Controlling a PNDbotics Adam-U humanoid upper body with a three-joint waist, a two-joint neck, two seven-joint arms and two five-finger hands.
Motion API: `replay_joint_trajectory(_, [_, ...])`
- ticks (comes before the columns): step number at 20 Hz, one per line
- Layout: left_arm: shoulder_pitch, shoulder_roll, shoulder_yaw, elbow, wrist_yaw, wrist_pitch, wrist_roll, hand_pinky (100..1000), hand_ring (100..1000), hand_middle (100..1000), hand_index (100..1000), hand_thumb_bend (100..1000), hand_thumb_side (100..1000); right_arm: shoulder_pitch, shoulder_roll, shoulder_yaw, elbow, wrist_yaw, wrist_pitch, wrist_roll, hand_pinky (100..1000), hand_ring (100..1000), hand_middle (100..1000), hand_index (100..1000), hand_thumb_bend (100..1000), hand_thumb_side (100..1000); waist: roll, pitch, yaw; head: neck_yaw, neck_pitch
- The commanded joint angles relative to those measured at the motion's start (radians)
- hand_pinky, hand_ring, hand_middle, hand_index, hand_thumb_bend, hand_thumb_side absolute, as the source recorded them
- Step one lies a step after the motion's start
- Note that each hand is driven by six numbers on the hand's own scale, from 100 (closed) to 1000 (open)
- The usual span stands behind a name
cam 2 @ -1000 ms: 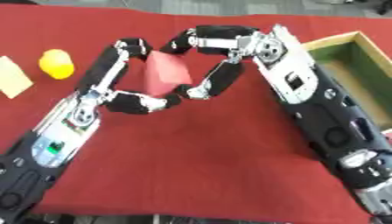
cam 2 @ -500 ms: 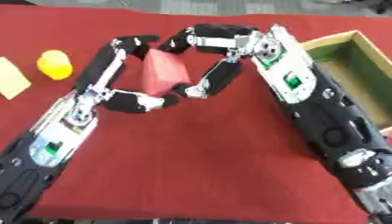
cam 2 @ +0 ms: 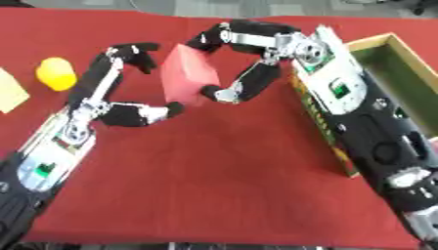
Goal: Pick up the objects with one hand, pass them to the other hand, and then place them into the box on the other side of the table.
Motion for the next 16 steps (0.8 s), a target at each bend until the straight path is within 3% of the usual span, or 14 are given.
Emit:
replay_joint_trajectory(1, [-0.002, 0.038, 0.022, -0.023, 0.006, 0.007, 0.009, 707, 567, 564, 856, 728, 495, -0.005, -0.043, -0.026, -0.046, -0.032, 0.024, -0.003, 881, 833, 287, 495, 127, 211, 0.004, -0.027, -0.003, -0.005, 0.006])
replay_joint_trajectory(7, [0.023, 0.075, 0.035, -0.035, 0.004, 0.016, 0.015, 707, 570, 568, 853, 727, 489, 0.035, -0.104, -0.080, -0.104, -0.099, 0.088, -0.023, 887, 842, 291, 503, 100, 137, 0.005, -0.029, -0.010, -0.011, 0.006])
replay_joint_trajectory(16, [0.070, 0.162, 0.085, -0.078, 0.016, 0.045, 0.040, 711, 579, 575, 850, 735, 487, 0.161, -0.281, -0.237, -0.229, -0.259, 0.221, -0.114, 894, 852, 295, 512, 100, 100, 0.008, -0.028, -0.018, -0.022, 0.006])
